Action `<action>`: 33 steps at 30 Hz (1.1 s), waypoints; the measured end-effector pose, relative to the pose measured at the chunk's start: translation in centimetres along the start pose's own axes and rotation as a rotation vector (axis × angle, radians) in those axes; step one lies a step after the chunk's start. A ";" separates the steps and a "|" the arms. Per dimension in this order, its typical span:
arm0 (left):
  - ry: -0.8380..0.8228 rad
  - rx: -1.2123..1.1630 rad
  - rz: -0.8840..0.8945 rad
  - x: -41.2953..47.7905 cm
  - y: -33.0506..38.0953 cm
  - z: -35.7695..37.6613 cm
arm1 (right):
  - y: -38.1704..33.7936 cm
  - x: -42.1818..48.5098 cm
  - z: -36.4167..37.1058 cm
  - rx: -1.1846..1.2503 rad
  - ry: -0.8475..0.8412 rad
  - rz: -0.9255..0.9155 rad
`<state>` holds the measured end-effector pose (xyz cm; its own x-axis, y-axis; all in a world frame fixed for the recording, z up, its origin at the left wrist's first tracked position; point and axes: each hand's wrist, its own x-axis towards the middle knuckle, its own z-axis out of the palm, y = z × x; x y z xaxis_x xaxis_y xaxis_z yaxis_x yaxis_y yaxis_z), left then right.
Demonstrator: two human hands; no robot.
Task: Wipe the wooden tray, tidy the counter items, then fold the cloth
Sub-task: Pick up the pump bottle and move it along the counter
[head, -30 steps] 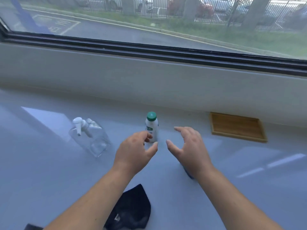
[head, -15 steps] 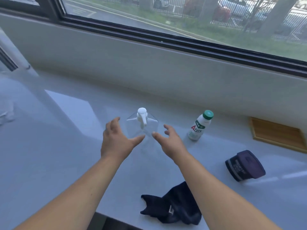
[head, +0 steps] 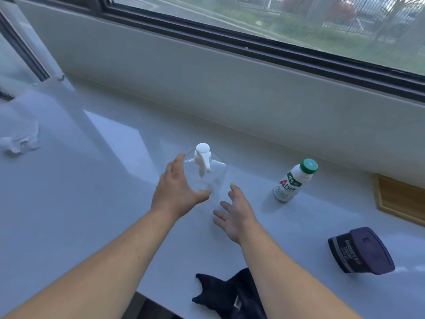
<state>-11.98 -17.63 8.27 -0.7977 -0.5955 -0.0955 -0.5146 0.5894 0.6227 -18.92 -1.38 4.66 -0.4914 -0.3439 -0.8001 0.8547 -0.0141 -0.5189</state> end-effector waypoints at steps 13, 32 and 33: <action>0.383 0.032 -0.308 -6.4 -10.2 -14.5 | 5.6 -2.1 18.9 -0.287 -0.371 0.081; 0.898 0.019 -0.957 -36.1 -50.8 -41.4 | 49.7 -16.1 58.4 -0.934 -0.814 0.343; 0.909 0.011 -0.978 -37.2 -52.3 -41.6 | 51.4 -16.4 59.2 -0.962 -0.813 0.351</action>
<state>57.71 -49.01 11.52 0.3875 -0.9203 0.0544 -0.7570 -0.2839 0.5886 42.98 -52.05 8.92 0.2624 -0.6621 -0.7020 0.2880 0.7481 -0.5979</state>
